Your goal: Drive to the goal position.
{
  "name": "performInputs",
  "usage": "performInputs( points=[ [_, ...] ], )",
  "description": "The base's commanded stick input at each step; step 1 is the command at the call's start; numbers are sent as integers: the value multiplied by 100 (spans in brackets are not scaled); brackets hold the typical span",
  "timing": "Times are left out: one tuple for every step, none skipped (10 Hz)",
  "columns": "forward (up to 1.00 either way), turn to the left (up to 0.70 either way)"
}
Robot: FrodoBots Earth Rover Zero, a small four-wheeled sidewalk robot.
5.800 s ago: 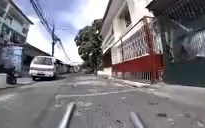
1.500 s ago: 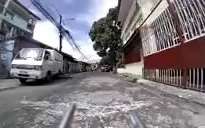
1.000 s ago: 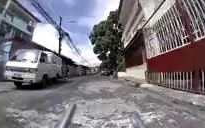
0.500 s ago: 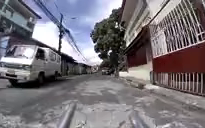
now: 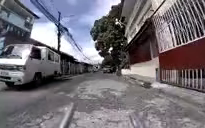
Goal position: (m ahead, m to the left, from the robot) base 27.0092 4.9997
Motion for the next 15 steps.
performInputs(
  points=[
    [85,0],
    [85,0],
    [85,0],
    [85,0],
    [85,0],
    [85,2],
    [85,-34],
    [85,-34],
    [85,-28],
    [85,-6],
    [85,0],
    [85,0],
    [85,0],
    [85,0],
    [85,0]
  ],
)
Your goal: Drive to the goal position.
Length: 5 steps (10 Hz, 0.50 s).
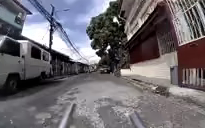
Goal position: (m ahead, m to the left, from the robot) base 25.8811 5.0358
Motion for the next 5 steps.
performInputs(
  points=[
    [85,0],
    [85,0],
    [85,0],
    [85,0],
    [85,0]
  ],
)
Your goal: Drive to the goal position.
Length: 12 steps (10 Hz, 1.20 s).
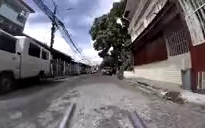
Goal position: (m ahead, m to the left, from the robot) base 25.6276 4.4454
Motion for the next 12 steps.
performInputs(
  points=[
    [85,0],
    [85,0],
    [85,0],
    [85,0],
    [85,0],
    [85,0],
    [85,0],
    [85,0],
    [85,0],
    [85,0],
    [85,0],
    [85,0]
  ],
)
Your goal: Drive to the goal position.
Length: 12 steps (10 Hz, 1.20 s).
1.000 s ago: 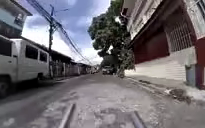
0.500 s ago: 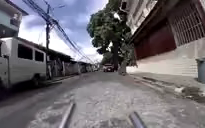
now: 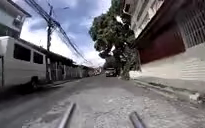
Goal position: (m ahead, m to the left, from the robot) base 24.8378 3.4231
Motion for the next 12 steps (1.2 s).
performInputs(
  points=[
    [85,0],
    [85,0],
    [85,0],
    [85,0],
    [85,0],
    [85,0],
    [85,0],
    [85,0],
    [85,0],
    [85,0],
    [85,0],
    [85,0]
  ],
)
